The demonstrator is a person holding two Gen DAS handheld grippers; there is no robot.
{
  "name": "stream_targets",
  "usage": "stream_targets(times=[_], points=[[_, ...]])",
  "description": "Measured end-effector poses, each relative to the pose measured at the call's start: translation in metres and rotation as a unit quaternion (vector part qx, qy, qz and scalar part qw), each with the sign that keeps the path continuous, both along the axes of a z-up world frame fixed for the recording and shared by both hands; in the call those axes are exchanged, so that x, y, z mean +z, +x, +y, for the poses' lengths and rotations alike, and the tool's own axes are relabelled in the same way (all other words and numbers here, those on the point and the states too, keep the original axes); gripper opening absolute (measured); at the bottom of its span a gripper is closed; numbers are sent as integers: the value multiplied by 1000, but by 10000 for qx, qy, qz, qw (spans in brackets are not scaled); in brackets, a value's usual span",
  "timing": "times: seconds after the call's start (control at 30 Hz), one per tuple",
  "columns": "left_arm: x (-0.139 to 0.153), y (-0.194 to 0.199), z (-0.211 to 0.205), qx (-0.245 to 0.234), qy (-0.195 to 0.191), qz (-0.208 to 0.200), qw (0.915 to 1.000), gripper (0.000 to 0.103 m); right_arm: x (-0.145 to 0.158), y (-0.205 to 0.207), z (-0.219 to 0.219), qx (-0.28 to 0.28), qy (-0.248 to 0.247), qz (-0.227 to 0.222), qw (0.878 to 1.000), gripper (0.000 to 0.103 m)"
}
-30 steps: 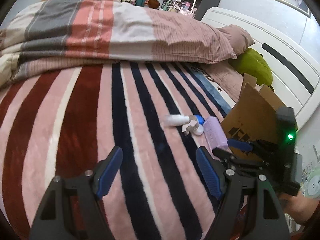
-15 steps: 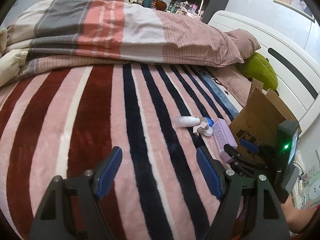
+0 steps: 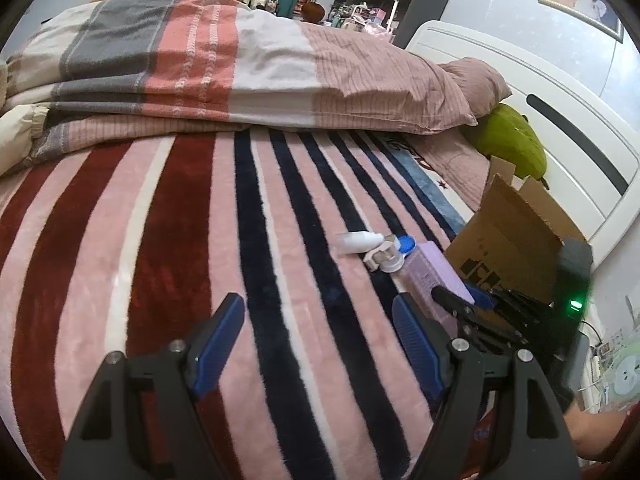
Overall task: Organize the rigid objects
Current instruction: 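Grasp the lavender box with the right gripper, then carry the lavender box into the cardboard box and open the right gripper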
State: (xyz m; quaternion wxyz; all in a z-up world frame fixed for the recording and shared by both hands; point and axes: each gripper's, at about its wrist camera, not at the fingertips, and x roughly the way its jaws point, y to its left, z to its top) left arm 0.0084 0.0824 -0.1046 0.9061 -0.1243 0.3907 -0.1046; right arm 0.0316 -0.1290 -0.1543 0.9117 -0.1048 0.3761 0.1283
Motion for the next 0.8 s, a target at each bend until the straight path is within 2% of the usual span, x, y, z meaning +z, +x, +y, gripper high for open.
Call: stream_targets(times=[0.17,0.33,0.43,0.6,0.67,0.8], points=[[10,-1,-6,-156,-245,-108,9995,74,35,-25,21,1140,299,-17,9930,21],[28,1,-15,-413,-618,-279,9968,74,72,-39,39,2378,442,63,9703,21],[46,4,-22,-641,-956,-463,9923,74,97,-43,40,2797,444,-88,9590,21],[81,18,-55,-1071,-1080,-696,9859,70,134,-36,23,3065,581,-233,9498,21],[93,27,-71,-1171,-1076,-737,9845,65,147,-32,5,3013,636,-304,9509,21],[111,53,-113,-1519,-1013,-719,9806,64,166,-16,-38,2778,823,-348,9565,21]])
